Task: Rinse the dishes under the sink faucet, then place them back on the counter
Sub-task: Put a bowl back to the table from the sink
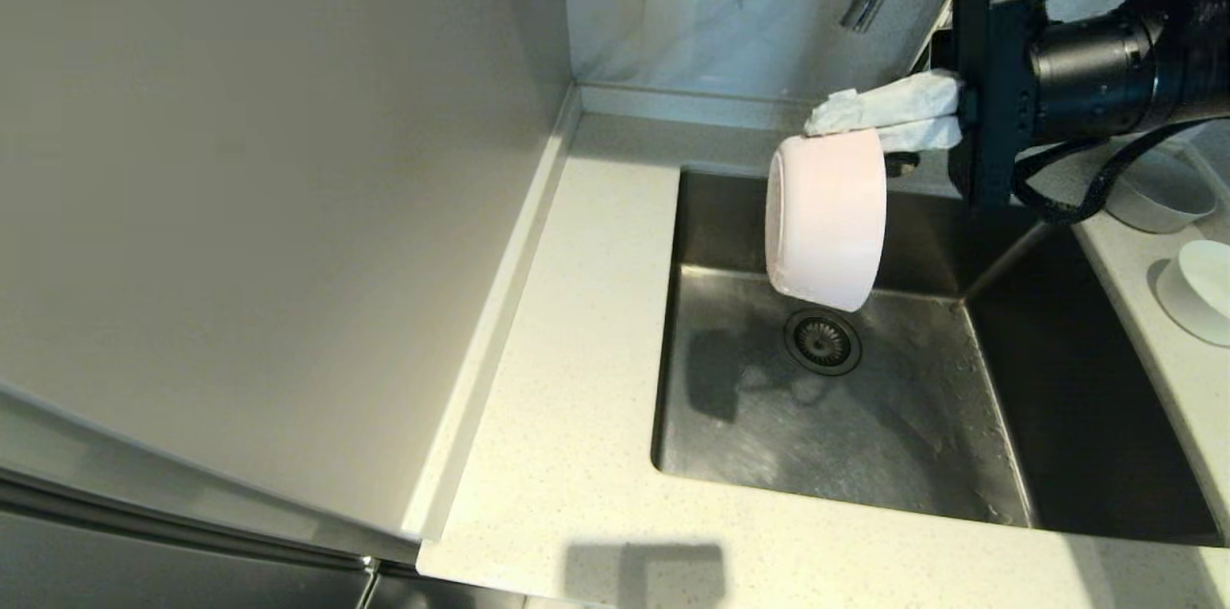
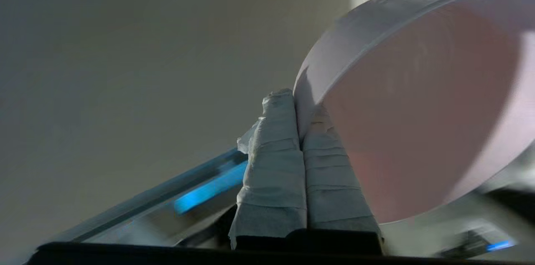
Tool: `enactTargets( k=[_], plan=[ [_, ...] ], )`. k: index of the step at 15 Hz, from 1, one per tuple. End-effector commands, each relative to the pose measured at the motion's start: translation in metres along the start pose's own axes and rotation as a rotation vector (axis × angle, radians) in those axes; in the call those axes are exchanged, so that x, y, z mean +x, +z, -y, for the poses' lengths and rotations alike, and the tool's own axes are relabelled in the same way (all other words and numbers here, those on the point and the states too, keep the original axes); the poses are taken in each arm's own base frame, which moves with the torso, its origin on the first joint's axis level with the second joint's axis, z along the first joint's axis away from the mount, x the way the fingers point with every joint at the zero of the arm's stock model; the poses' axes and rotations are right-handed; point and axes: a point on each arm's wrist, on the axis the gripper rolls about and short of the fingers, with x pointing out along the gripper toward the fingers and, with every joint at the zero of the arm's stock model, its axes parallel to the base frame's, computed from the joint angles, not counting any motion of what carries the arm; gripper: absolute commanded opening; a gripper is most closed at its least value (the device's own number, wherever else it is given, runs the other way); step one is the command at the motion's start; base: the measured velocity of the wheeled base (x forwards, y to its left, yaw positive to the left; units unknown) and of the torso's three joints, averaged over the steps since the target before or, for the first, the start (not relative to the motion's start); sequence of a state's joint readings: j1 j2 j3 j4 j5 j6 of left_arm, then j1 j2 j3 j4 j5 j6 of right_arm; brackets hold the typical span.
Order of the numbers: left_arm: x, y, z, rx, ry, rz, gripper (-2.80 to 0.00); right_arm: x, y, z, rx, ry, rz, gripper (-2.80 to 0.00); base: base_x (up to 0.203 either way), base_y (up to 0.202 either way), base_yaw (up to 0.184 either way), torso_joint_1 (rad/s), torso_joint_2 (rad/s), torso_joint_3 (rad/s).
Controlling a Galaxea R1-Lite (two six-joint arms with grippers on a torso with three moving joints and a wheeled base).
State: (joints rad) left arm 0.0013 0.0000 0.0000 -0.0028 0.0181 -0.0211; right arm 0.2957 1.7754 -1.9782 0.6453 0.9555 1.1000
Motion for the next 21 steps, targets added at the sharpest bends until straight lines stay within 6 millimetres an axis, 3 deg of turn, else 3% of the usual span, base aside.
enactTargets(
  k=[1, 3, 6, 11, 14, 17, 21],
  plan=[
    [0.000, 0.000, 0.000, 0.000, 0.001, 0.003, -2.80, 0.012, 0.013, 0.002, 0.230, 0.077, -0.150, -2.80, 0.000, 0.000, 0.000, 0.000, 0.00, 0.000],
    [0.000, 0.000, 0.000, 0.000, 0.001, 0.003, -2.80, 0.022, 0.030, -0.001, 0.342, 0.139, -0.206, -2.80, 0.000, 0.000, 0.000, 0.000, 0.00, 0.000],
    [0.000, 0.000, 0.000, 0.000, 0.001, 0.003, -2.80, 0.035, 0.048, 0.001, 0.367, 0.189, -0.230, -2.80, 0.000, 0.000, 0.000, 0.000, 0.00, 0.000],
    [0.000, 0.000, 0.000, 0.000, 0.001, 0.003, -2.80, 0.038, 0.054, 0.005, 0.338, 0.196, -0.231, -2.80, 0.000, 0.000, 0.000, 0.000, 0.00, 0.000],
    [0.000, 0.000, 0.000, 0.000, -0.001, 0.003, -2.80, 0.009, 0.056, 0.015, 0.235, 0.201, -0.151, -2.80, 0.000, 0.000, 0.000, 0.000, 0.00, 0.000],
    [0.000, 0.000, 0.000, 0.001, 0.001, 0.003, -2.80, -0.042, 0.050, 0.035, 0.109, 0.194, -0.040, -2.80, 0.000, 0.000, 0.000, 0.000, 0.00, 0.000],
    [0.000, 0.000, 0.000, 0.000, 0.000, 0.003, -2.80, -0.103, 0.031, 0.046, -0.290, 0.155, 0.166, -2.80, 0.000, 0.000, 0.000, 0.000, 0.00, 0.000]
  ],
)
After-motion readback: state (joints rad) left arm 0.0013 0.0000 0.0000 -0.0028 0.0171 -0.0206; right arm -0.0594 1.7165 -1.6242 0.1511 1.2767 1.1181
